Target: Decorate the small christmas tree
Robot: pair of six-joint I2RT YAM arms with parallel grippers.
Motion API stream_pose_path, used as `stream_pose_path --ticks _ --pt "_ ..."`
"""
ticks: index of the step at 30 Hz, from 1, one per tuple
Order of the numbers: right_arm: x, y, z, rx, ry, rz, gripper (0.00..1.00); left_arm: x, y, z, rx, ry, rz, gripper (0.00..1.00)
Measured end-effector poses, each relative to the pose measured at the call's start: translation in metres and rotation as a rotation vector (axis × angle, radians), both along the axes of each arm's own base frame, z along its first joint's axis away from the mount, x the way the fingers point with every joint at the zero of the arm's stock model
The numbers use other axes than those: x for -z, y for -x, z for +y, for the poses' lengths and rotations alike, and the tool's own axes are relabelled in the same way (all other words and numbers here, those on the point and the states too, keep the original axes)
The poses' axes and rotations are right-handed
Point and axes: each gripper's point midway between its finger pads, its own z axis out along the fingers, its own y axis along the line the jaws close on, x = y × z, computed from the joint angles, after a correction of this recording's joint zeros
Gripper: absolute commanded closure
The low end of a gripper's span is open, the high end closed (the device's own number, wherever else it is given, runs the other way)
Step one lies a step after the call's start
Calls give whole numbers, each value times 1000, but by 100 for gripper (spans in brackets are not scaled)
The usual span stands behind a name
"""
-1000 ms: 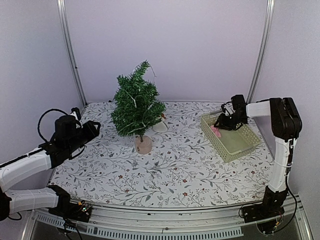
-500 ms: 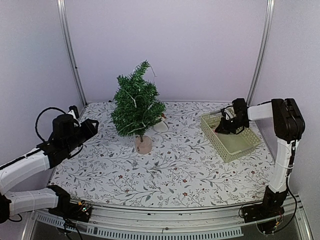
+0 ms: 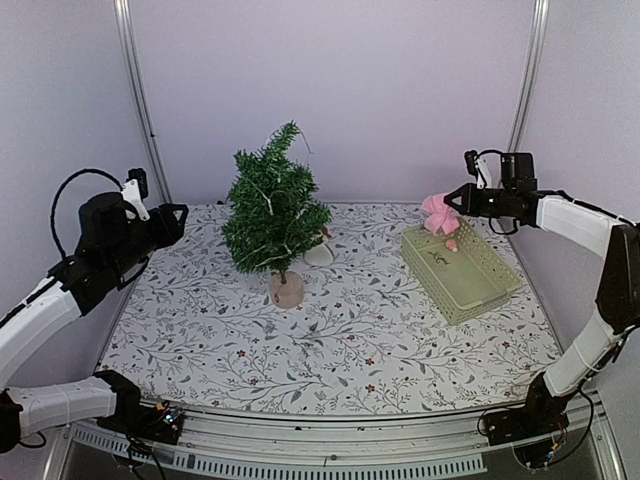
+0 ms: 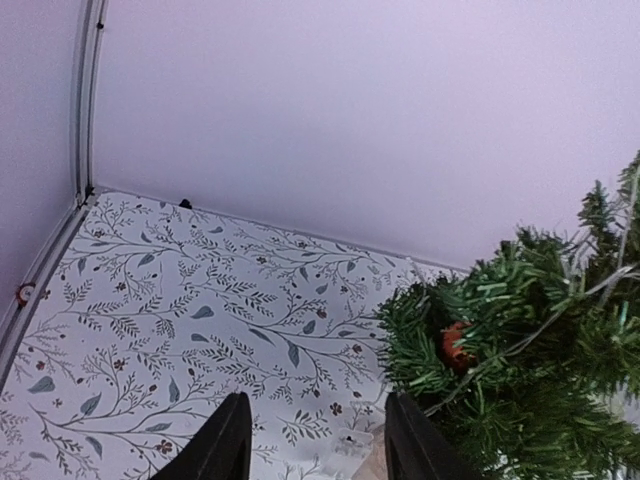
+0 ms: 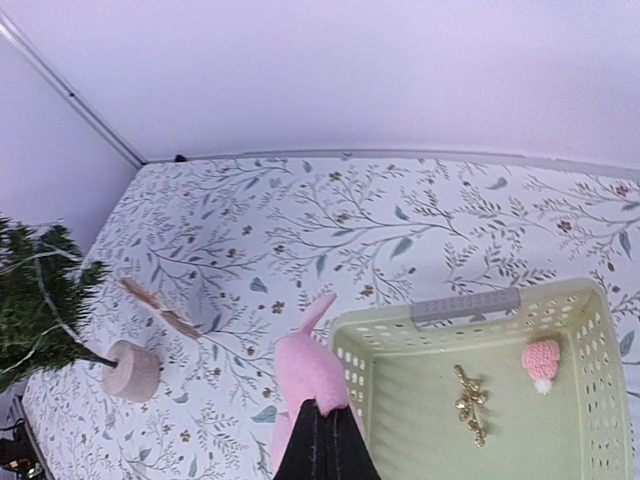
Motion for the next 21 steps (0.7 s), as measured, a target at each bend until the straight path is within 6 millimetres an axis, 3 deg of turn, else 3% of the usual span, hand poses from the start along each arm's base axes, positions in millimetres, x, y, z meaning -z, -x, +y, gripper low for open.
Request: stream_pose_path --ticks 7,11,16,21 --pt "-73 36 39 -239 -136 -174 100 -49 0 -32 202 -73 -89 55" --pt "-115 76 90 -469 -238 -275 100 -71 6 -68 402 -91 -142 55" --pt "-162 137 153 -776 -368 -336 100 -88 38 -122 667 -77 -242 55" --pt "-205 179 191 -963 -423 -422 100 -104 72 -182 913 -61 -331 55"
